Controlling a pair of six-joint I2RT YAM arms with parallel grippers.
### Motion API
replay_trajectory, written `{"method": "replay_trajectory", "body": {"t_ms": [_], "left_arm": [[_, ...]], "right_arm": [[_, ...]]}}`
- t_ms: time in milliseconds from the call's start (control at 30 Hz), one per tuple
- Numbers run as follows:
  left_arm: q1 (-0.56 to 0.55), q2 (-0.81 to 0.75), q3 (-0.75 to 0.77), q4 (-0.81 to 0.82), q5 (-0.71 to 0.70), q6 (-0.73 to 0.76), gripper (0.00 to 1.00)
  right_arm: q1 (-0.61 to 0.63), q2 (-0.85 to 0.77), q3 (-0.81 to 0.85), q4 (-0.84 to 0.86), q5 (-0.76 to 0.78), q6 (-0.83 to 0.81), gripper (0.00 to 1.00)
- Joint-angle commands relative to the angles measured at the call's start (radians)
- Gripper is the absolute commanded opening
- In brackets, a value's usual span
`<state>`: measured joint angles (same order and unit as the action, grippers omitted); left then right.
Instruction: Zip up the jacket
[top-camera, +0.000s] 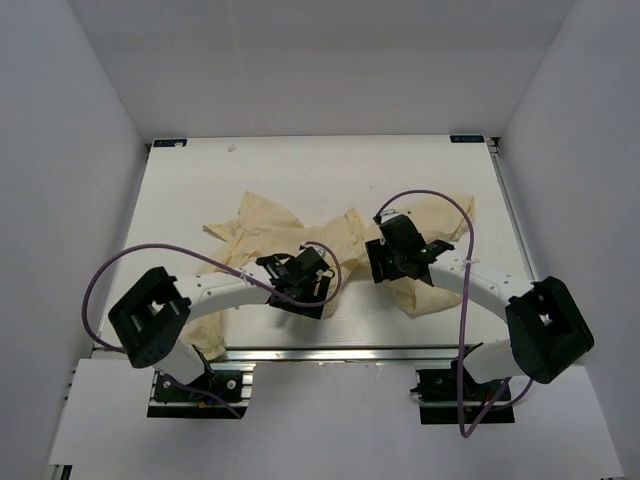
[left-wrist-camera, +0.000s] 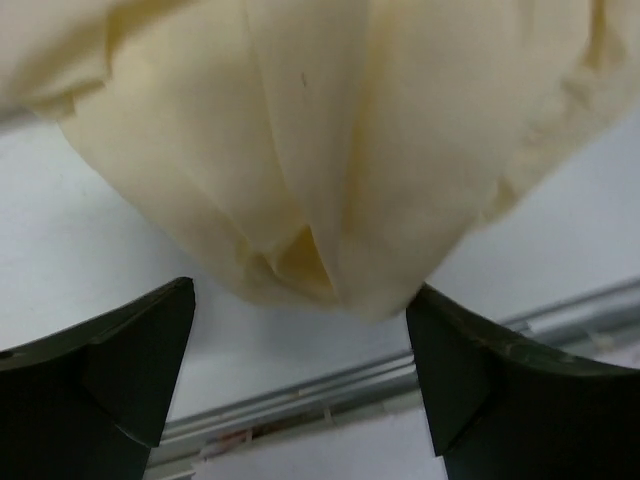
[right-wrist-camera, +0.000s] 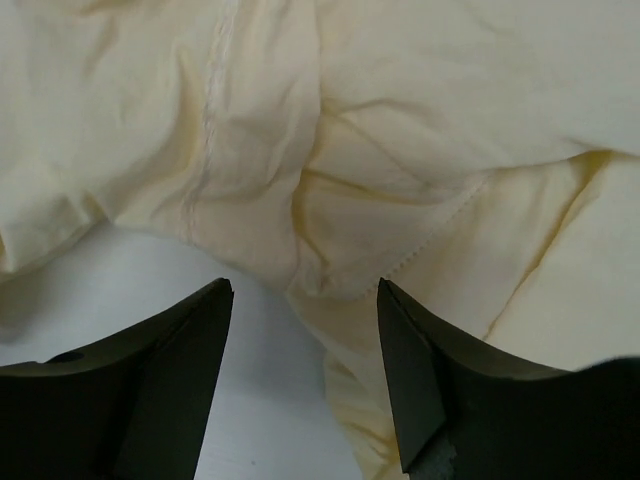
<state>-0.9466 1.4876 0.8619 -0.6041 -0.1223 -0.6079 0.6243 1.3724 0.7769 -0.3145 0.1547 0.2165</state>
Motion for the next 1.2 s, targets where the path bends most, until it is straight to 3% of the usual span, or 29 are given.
{"method": "replay_trajectory", "body": {"t_ms": [0,100,133,167,233,267,433,633,833,967,1167], "left_arm": [[-0.003,0.049,0.086,0.006,-0.096,0.030,0.86],[-0.003,0.083,0.118,0.039,-0.105,0.059,0.60],[-0.003,0.092,0.127,0.044,-0.114,0.077,0.44],[-0.003,0.095,0.137,0.046,-0.120,0.085,0.30],[-0.003,0.105,0.186,0.021,-0.157,0.092,0.00],[-0.003,0.102,0.204,0.006,-0.172,0.097,0.00],[-0.003,-0.008,0.290,-0.052,-0.255,0.100,0.00],[-0.003,-0.199,0.454,-0.059,-0.280,0.138,0.00],[-0.003,-0.303,0.682,-0.034,-0.068,0.253,0.00],[-0.003,-0.355,0.854,-0.059,0.050,0.270,0.00],[-0.003,-0.426,0.983,-0.032,0.193,0.283,0.00]], "right_arm": [[0.006,0.011,0.067,0.098,0.077,0.010,0.64],[0.005,0.001,0.048,0.213,0.085,0.004,0.47],[0.005,0.004,0.045,0.236,0.083,-0.009,0.40],[0.005,0.019,0.056,0.255,0.097,-0.029,0.23],[0.002,0.040,0.082,0.262,0.121,-0.045,0.09],[0.003,0.051,0.096,0.261,0.131,-0.052,0.00],[0.002,-0.018,0.140,0.252,0.114,-0.078,0.00],[0.003,-0.321,0.238,0.235,0.166,-0.153,0.00],[0.003,-0.473,0.536,0.089,0.066,-0.264,0.00],[0.003,-0.558,0.735,0.091,-0.062,-0.290,0.00],[0.003,-0.558,0.971,0.066,-0.268,-0.295,0.00]]}}
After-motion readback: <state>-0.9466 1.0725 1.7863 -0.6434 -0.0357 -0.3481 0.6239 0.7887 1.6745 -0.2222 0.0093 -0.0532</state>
